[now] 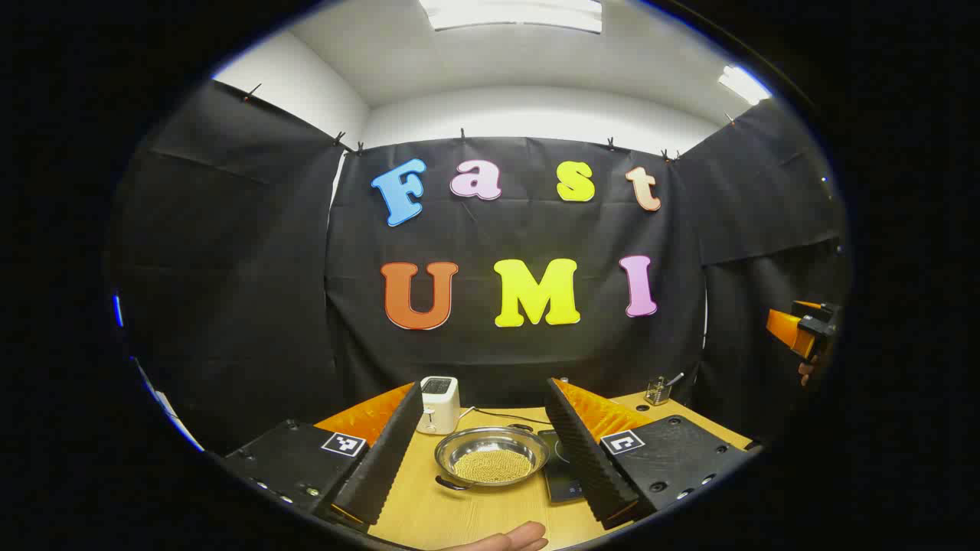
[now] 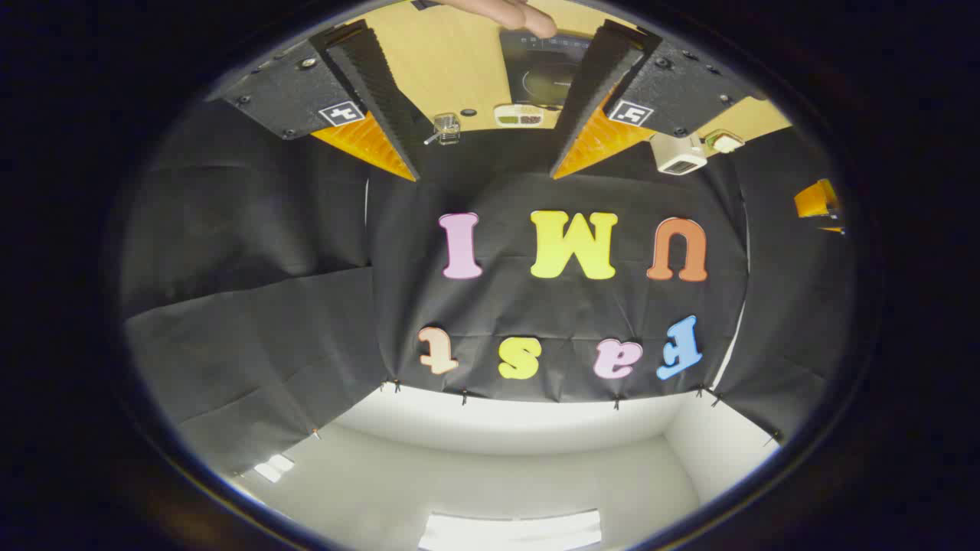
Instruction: First push the handle of the pot to place it horizontally, then grasp the pot with both hands and set it on the induction cooktop.
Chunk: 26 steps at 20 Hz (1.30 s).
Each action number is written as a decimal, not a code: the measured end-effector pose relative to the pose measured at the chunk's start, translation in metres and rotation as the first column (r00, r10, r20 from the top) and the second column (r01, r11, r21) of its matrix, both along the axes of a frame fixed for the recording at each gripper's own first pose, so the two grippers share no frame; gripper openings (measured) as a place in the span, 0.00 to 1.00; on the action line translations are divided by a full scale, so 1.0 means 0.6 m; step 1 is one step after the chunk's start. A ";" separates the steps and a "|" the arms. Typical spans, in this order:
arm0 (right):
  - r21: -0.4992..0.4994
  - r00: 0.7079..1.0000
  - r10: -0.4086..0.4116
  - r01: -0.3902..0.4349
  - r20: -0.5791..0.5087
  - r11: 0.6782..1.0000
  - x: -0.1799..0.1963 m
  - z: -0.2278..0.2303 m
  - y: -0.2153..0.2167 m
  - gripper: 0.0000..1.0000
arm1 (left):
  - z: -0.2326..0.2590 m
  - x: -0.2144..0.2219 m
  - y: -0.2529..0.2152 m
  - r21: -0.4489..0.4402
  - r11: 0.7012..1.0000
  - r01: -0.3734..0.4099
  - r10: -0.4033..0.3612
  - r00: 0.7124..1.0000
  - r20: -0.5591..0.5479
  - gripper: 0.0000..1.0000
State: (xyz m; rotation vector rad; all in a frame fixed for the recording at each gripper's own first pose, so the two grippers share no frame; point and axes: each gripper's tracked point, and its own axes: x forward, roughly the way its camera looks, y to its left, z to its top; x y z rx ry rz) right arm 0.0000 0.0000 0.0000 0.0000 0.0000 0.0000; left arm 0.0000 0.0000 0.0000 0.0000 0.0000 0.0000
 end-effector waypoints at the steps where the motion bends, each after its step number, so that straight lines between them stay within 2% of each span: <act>1: -0.001 1.000 0.001 -0.001 0.001 1.000 0.002 -0.001 0.000 0.98 | 0.002 -0.001 -0.008 -0.006 1.000 0.014 -0.014 1.000 0.006 0.95; 7: 0.005 1.000 0.021 -0.021 -0.009 1.000 -0.006 -0.006 0.001 1.00 | -0.002 -0.002 -0.017 -0.001 1.000 0.023 -0.023 1.000 0.003 0.95; 13: -0.003 1.000 0.027 -0.027 0.016 1.000 -0.007 0.003 -0.002 0.98 | -0.015 0.005 -0.021 -0.009 1.000 0.021 -0.021 1.000 -0.015 0.95; 18: 0.002 0.998 0.053 -0.053 0.027 0.999 0.008 0.000 0.005 0.98 | -0.050 0.036 -0.015 -0.021 1.000 0.000 -0.001 0.999 -0.055 0.95; 21: -0.021 0.999 0.048 -0.048 0.023 0.999 0.028 -0.009 0.005 0.98 | -0.077 0.063 -0.010 0.020 1.000 -0.011 0.013 0.997 -0.080 0.95; 22: -0.016 0.998 0.054 -0.054 0.022 0.998 0.036 -0.010 0.010 0.98 | -0.092 0.075 -0.014 0.029 1.000 0.006 -0.003 0.995 -0.103 0.75; 23: -0.007 0.998 0.058 -0.058 0.019 0.998 0.044 -0.011 0.013 0.98 | -0.111 0.083 -0.020 0.027 0.999 0.028 -0.024 0.991 -0.132 0.78; 24: 0.000 0.998 0.059 -0.059 0.015 0.998 0.052 -0.013 0.013 0.98 | -0.125 0.091 -0.030 0.016 0.998 0.057 -0.054 0.986 -0.158 0.60; 25: 0.006 0.998 0.059 -0.059 0.012 0.998 0.058 -0.012 0.013 0.98 | -0.130 0.099 -0.031 0.004 0.998 0.068 -0.066 0.983 -0.171 0.62; 26: 0.008 0.998 0.060 -0.060 0.010 0.998 0.064 -0.011 0.015 0.98 | -0.131 0.108 -0.031 -0.005 0.997 0.074 -0.074 0.982 -0.172 0.30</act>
